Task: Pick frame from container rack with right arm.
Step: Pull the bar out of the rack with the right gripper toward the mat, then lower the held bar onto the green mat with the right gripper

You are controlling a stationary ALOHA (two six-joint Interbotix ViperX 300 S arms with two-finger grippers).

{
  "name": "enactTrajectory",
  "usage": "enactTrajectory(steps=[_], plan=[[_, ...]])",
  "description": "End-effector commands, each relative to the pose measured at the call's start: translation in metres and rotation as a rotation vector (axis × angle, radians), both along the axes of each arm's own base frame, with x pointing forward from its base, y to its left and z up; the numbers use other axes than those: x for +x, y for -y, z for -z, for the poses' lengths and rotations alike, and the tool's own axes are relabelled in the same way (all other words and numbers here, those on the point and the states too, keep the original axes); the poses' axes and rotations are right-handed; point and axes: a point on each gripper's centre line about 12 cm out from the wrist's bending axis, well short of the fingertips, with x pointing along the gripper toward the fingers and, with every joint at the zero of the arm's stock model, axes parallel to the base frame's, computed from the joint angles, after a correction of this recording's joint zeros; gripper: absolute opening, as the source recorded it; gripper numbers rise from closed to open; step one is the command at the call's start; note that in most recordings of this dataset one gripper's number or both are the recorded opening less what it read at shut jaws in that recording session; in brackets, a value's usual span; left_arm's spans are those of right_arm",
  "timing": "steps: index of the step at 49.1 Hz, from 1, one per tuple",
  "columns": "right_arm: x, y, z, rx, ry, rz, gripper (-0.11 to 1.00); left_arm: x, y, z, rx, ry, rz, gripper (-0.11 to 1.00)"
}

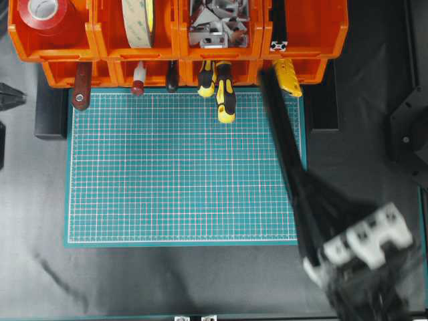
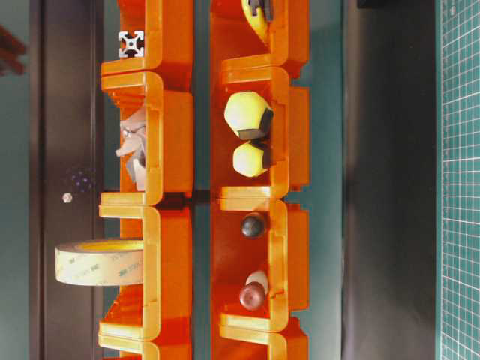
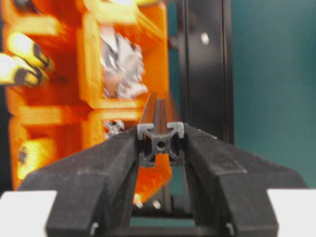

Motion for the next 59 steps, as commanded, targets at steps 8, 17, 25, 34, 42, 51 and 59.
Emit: enactTrajectory(steps=[8, 17, 25, 34, 42, 51, 59], plan=[[-0.002, -0.042, 0.011, 0.095, -0.046, -0.15, 0.24, -0.01, -0.003, -0.028, 0.003, 0.091, -0.019, 0.0], [0.007, -0.062, 0.045, 0.154, -0.148, -0.266, 0.24, -0.017, -0.005, -0.038, 0.004, 0.136, -0.036, 0.0], [0.013, -0.065, 0.078, 0.185, -0.226, -0.365, 0.24, -0.019, -0.005, -0.04, 0.004, 0.144, -0.036, 0.0], [0.02, -0.044, 0.127, 0.209, -0.34, -0.42, 0.24, -0.017, -0.005, -0.038, 0.003, 0.138, -0.036, 0.0], [0.038, -0.017, 0.151, 0.236, -0.38, -0.448, 0.24, -0.017, -0.005, -0.038, 0.001, 0.137, -0.034, 0.0], [0.063, 0.02, 0.164, 0.258, -0.38, -0.424, 0.24, -0.019, -0.005, -0.039, 0.003, 0.143, -0.034, 0.0], [0.077, 0.046, 0.173, 0.265, -0.393, -0.425, 0.24, -0.018, -0.005, -0.039, 0.003, 0.141, -0.034, 0.0]])
